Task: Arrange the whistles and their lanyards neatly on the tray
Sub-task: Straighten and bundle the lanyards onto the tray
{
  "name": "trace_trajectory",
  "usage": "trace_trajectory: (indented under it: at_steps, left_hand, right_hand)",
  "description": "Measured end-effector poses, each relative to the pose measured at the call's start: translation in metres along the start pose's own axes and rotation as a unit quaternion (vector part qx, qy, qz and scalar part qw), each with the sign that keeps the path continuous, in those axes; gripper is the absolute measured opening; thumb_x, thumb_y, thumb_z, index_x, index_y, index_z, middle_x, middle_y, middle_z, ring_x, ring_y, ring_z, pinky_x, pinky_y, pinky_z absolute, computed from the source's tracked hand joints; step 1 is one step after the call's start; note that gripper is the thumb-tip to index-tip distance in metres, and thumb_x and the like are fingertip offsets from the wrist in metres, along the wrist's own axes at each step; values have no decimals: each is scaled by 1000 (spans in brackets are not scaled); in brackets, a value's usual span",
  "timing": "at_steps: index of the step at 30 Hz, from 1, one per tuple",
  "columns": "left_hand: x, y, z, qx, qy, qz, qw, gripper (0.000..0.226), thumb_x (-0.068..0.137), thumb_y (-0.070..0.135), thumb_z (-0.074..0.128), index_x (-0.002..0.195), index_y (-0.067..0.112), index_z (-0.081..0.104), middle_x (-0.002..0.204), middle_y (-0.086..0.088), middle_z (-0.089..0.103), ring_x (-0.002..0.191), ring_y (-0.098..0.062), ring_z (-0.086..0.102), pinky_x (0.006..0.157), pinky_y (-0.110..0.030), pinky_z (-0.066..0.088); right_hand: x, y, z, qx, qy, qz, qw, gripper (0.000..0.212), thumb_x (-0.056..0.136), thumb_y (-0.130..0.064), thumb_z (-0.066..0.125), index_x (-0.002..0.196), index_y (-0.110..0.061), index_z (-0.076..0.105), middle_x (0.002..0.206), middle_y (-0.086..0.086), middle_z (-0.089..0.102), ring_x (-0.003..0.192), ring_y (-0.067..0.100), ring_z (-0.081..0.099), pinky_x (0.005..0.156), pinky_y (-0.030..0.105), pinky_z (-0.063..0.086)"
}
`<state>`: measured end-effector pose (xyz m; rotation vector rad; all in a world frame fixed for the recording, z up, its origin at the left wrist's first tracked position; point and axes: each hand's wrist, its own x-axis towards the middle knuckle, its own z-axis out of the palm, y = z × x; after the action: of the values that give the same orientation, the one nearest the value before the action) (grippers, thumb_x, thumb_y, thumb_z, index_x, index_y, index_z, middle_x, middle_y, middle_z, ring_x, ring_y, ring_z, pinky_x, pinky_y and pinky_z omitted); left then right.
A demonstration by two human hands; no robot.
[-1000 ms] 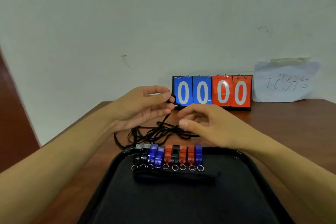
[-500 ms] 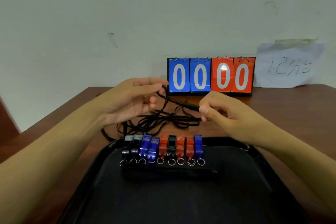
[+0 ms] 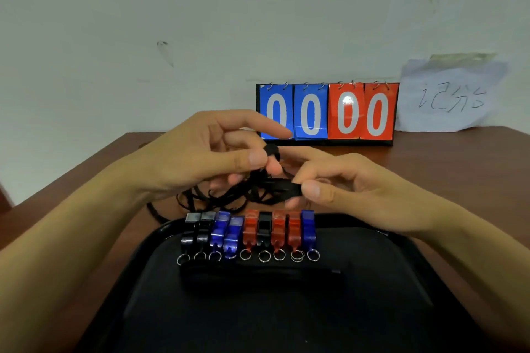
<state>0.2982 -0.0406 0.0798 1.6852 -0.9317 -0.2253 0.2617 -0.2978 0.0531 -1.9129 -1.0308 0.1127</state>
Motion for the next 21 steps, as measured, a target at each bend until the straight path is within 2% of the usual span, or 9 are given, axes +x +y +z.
trace_trajectory:
  at_steps: [4,6,7,9,10,12,14,18,21]
  left_hand:
    - [-1,-7,1,13,-9,-6,1000,40,80,40,82,118,35,73,87,4,79,52,-6,55,47,-17,44]
    - [-2,-9,3,28,-3,-13,1000,34,86,31,82,118,34,73,86,4,80,52,-6,54,51,-17,46]
    - [-2,-10,3,33,0,-15,999,33,87,27,79,119,31,73,87,1,81,51,-6,53,52,-18,46]
    - [-4,-10,4,19,12,-14,1000,32,88,20,77,120,23,71,86,-12,79,48,-3,55,52,-16,47]
    - [-4,-10,4,13,18,-13,1000,30,90,19,79,119,22,72,87,-17,78,48,-2,56,51,-15,46]
    - [-6,-12,1,14,28,-18,999,30,88,23,79,116,30,74,89,-5,81,47,-4,54,48,-15,44]
    - [-8,-17,-4,10,49,-34,998,28,88,22,80,115,28,74,87,1,81,47,-5,52,47,-15,42]
    - [-12,-26,-11,24,95,-73,993,34,84,21,68,118,19,71,86,0,80,47,-6,49,46,-15,39]
    - [-15,-29,-18,28,128,-92,987,35,82,22,69,117,18,72,91,-3,81,48,-5,48,45,-15,39]
  right_hand:
    - [-5,-2,7,53,-20,10,998,21,97,-15,52,95,-6,71,132,-17,64,134,8,54,102,12,42]
    - [-5,-1,10,51,-21,16,998,20,98,-13,52,94,-9,71,125,-19,65,132,6,55,103,15,43]
    - [-4,-1,12,33,-25,12,999,21,99,-12,52,93,-15,72,114,-22,66,128,5,56,103,19,44]
    - [-1,-2,13,0,-30,6,1000,25,100,-11,52,90,-26,69,94,-21,65,107,9,63,99,30,50]
    - [0,-3,14,-5,-20,9,1000,24,100,-12,52,91,-25,70,91,-19,67,100,10,65,95,32,52]
    - [0,-2,12,-5,26,29,999,20,100,-18,53,97,-19,73,95,-10,73,102,15,70,95,33,56]
    - [-1,2,8,-16,81,48,995,21,97,-25,54,98,-19,74,99,-8,75,105,13,71,94,26,56]
    - [-3,10,2,-103,164,56,979,17,92,-39,55,95,-37,72,94,-17,74,98,4,69,84,12,51]
    - [-7,14,-1,-132,205,47,969,16,90,-39,57,99,-42,70,91,-28,73,97,-2,67,80,7,49]
